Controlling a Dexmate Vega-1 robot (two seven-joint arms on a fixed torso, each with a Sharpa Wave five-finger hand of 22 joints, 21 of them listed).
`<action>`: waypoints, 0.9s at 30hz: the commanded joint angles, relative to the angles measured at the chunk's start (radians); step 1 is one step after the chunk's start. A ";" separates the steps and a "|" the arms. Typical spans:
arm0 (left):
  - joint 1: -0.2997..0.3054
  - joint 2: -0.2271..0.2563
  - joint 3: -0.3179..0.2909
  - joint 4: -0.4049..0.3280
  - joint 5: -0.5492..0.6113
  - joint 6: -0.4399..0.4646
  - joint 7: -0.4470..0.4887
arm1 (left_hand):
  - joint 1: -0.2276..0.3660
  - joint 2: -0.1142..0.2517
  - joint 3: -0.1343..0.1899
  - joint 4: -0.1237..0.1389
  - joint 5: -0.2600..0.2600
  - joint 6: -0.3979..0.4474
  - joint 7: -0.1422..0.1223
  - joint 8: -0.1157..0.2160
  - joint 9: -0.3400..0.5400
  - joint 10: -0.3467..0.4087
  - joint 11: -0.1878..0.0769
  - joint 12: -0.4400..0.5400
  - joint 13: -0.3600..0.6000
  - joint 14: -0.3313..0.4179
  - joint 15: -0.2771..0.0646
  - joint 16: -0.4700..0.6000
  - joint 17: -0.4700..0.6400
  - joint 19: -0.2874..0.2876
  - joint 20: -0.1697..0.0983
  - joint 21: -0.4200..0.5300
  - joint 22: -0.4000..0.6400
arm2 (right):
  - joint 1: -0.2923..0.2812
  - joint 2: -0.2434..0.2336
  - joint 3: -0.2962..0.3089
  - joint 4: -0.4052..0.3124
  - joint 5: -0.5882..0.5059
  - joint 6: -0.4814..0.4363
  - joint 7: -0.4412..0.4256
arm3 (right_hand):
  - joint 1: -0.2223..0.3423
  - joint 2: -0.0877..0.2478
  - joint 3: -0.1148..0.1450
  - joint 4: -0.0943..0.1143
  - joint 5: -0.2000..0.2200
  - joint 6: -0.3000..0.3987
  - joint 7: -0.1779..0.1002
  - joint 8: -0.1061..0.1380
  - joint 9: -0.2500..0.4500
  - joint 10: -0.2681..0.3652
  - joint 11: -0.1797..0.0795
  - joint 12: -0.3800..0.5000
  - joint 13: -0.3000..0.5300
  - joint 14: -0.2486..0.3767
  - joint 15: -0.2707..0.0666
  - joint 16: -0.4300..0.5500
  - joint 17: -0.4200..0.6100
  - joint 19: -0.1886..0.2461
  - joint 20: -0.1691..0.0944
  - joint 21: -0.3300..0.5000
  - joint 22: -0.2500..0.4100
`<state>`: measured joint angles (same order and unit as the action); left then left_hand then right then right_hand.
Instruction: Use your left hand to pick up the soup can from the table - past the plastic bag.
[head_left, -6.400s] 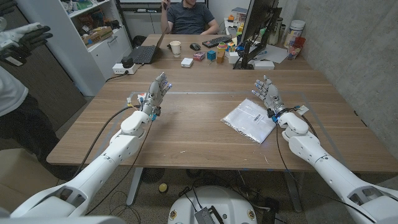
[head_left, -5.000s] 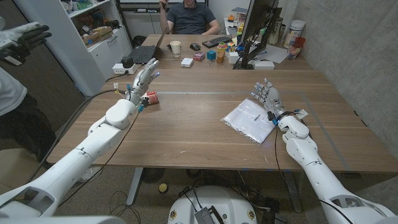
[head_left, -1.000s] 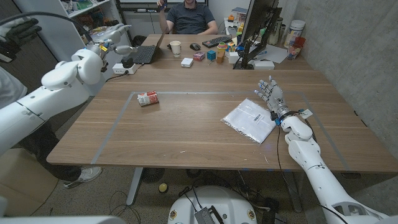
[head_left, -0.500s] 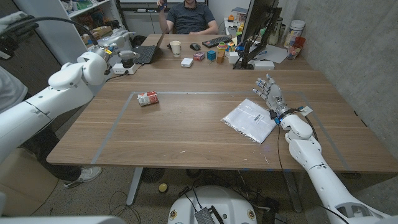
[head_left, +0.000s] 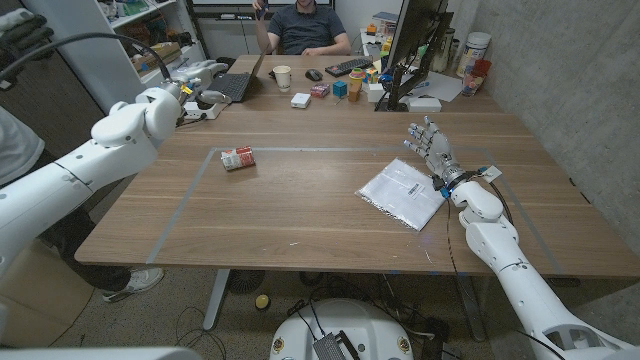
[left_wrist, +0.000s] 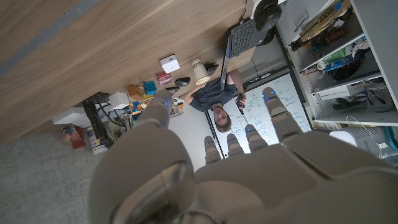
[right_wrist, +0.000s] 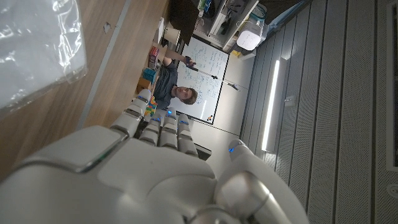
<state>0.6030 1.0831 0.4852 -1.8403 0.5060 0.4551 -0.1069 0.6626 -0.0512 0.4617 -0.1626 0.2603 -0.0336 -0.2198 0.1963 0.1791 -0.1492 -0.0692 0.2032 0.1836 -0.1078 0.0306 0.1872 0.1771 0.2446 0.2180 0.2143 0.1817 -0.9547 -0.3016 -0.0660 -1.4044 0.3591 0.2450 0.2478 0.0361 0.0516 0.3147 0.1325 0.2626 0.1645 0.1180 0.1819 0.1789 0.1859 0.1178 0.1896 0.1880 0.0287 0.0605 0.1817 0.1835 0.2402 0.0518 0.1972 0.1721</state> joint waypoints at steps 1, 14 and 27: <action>0.018 0.010 0.010 -0.020 0.024 0.016 -0.037 | 0.017 -0.003 -0.008 0.001 0.009 0.003 -0.001 -0.002 0.002 -0.011 0.005 -0.004 0.003 -0.002 0.009 -0.001 0.003 0.011 -0.001 -0.002 0.002 | -0.002 -0.017 -0.014 -0.019 -0.005 0.029 -0.007 | -0.003 0.000 -0.006 0.001 0.006 0.007 0.001 0.010 0.002 0.004 0.000 0.009 0.003 -0.002 0.012 0.009 0.003 0.005 0.009 0.004 0.004; 0.043 0.024 0.005 0.000 -0.030 0.008 -0.085 | 0.036 -0.018 -0.024 0.003 0.019 0.005 -0.001 -0.005 0.001 -0.021 0.005 -0.005 0.003 0.001 0.007 0.000 0.003 0.009 0.000 -0.006 0.002 | 0.009 -0.031 -0.046 -0.028 -0.015 0.047 -0.008 | -0.002 0.001 -0.008 0.001 0.007 0.008 0.003 0.009 0.002 0.005 0.000 0.009 0.003 -0.001 0.010 0.009 0.003 0.004 0.008 0.003 0.004; 0.015 0.007 0.033 0.051 -0.034 -0.005 -0.107 | 0.059 -0.024 -0.036 0.005 0.028 0.002 -0.001 -0.008 0.001 -0.015 0.009 -0.001 0.003 0.015 0.001 0.003 0.003 0.018 -0.002 -0.005 0.003 | 0.026 -0.041 -0.067 -0.018 -0.005 0.046 0.005 | -0.002 0.000 -0.011 0.000 0.008 0.009 0.003 0.009 0.002 0.006 0.002 0.009 0.003 0.000 0.012 0.009 0.003 0.003 0.010 0.003 0.004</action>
<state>0.6407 1.1019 0.4947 -1.8274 0.4782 0.4649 -0.1869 0.7079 -0.0770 0.4288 -0.1593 0.2814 -0.0338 -0.2198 0.1922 0.1767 -0.1637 -0.0622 0.1994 0.1836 -0.0942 0.0333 0.1872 0.1770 0.2542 0.2171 0.2108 0.1818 -0.9437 -0.3333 -0.1136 -1.4289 0.3485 0.2893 0.2413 0.0361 0.0517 0.3063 0.1326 0.2664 0.1644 0.1179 0.1819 0.1789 0.1858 0.1177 0.1896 0.1880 0.0287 0.0604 0.1817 0.1835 0.2402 0.0519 0.1972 0.1723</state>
